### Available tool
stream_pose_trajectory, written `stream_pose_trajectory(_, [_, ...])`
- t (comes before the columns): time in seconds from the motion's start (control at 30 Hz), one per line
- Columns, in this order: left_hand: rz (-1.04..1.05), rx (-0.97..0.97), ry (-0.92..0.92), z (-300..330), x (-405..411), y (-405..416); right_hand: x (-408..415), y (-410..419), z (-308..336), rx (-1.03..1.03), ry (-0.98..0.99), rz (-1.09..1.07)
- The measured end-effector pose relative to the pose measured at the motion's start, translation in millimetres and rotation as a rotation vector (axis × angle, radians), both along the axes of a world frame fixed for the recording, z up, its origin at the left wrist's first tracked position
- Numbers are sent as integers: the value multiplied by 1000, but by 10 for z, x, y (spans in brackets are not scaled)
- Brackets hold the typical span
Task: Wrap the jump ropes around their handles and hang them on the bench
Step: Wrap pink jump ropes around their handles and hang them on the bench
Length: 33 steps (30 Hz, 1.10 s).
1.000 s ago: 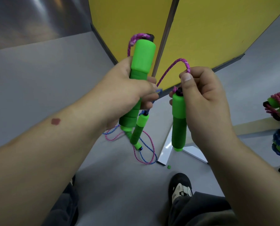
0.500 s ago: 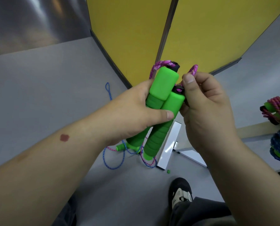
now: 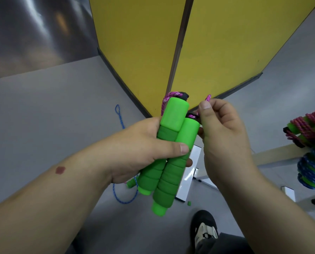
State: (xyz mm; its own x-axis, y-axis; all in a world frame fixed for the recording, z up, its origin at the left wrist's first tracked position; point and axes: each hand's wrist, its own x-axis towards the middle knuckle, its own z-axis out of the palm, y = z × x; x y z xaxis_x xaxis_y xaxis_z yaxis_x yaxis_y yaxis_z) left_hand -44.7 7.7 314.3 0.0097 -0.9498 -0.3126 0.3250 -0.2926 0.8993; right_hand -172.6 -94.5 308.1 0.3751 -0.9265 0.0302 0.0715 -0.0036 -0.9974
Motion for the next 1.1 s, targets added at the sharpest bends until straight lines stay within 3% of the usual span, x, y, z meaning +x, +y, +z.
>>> stream_pose_trajectory(0.37, [-70, 37, 33, -44, -71, 1, -18, 27, 45, -172, 29, -152])
stream_pose_trajectory(0.57, [-64, 67, -76, -18, -17, -2, -32, 5, 26, -174, 53, -122])
stream_pose_trajectory(0.7, [-62, 108, -209, -18, 60, 19, -85, -45, -2, -303, 173, -174])
stream_pose_trajectory(0.8, [-137, 111, -462, -1, 102, 33, -115, 9, 21, -501, 319, 77])
stream_pose_trajectory(0.9, [-239, 139, -620, 30, 136, 49, -89, 109, -13, -459, 451, 455])
stream_pose_trajectory(1.1, [-349, 144, -612, 83, 235, 97, -94, 108, 49, -404, 386, 498])
